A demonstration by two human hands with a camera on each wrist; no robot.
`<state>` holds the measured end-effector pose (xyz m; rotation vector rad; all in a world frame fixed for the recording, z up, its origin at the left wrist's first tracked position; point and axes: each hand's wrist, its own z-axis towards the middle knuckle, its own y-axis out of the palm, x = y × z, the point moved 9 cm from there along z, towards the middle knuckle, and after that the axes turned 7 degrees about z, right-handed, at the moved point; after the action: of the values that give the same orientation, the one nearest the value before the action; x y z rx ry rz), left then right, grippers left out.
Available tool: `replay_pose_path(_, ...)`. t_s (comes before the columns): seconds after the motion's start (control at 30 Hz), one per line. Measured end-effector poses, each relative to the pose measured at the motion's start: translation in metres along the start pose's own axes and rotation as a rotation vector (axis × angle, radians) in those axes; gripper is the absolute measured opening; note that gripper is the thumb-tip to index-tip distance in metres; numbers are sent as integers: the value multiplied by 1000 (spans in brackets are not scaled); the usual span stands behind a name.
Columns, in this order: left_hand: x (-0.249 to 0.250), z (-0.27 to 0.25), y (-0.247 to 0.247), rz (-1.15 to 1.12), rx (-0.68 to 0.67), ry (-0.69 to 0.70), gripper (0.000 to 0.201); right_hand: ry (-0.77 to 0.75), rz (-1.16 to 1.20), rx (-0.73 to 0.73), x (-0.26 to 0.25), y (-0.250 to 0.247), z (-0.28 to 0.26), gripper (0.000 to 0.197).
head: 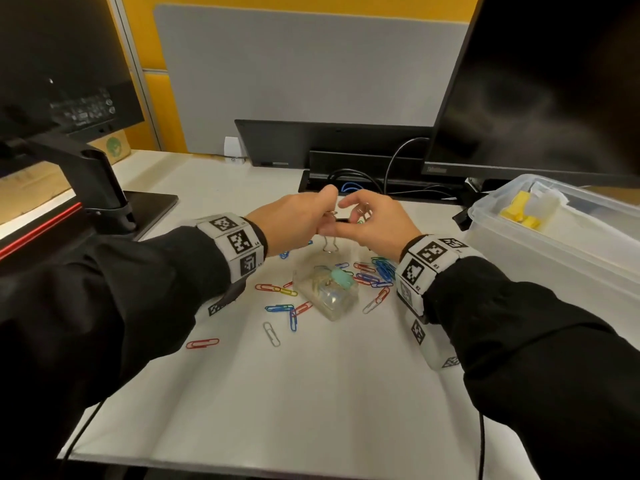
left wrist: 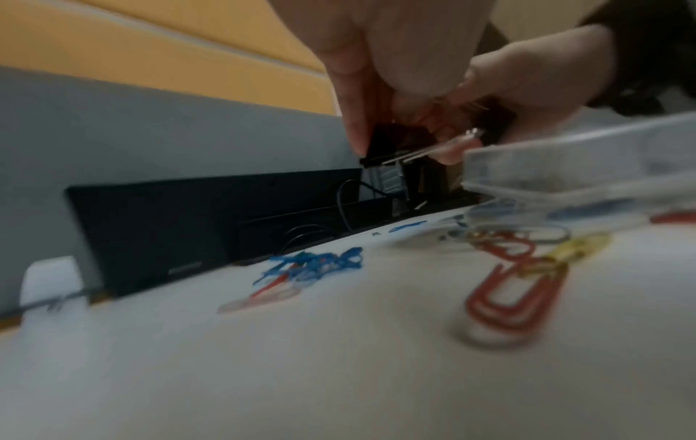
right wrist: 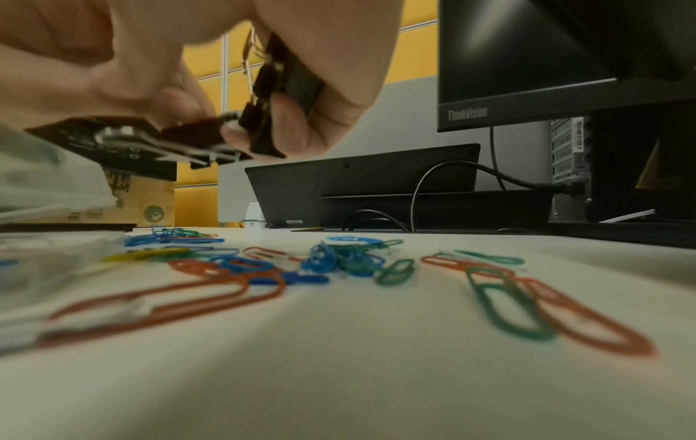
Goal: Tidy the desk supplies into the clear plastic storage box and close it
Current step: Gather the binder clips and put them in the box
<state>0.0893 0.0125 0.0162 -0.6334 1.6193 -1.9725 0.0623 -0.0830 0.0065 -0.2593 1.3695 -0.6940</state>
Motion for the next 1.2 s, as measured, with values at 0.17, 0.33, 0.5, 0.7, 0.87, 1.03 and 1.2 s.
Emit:
replay_pose_path(0.17,-3,-18,26,-27,-111,-35,5,54,-130,-242,11,20,-6,50)
replay_pose_path(0.33,-20,-13,-3,-184,126,-11,12,31,-34,-183,6,20,-1,34)
replay_pose_path(0.5,-45,-7,-39,-512,460,-31,16,55,100,-80,1,10,-1,52)
replay_pose_path(0.7,-41,-6,-31,-565,497,-39,16,166,338,-159,-1,19,-7,45)
replay_pose_path(0.87,-45,1,-29,-630,515,-51,18,117,211,-104,5,17,1,20)
replay_pose_path(1.03,-57,5,-29,-683,548,-117,23,8,163,-1,2,6,7,14)
replay_pose_path(1.2,-66,4,-28,-609,566,-206,23,-39,101,-35,-4,7,3,18)
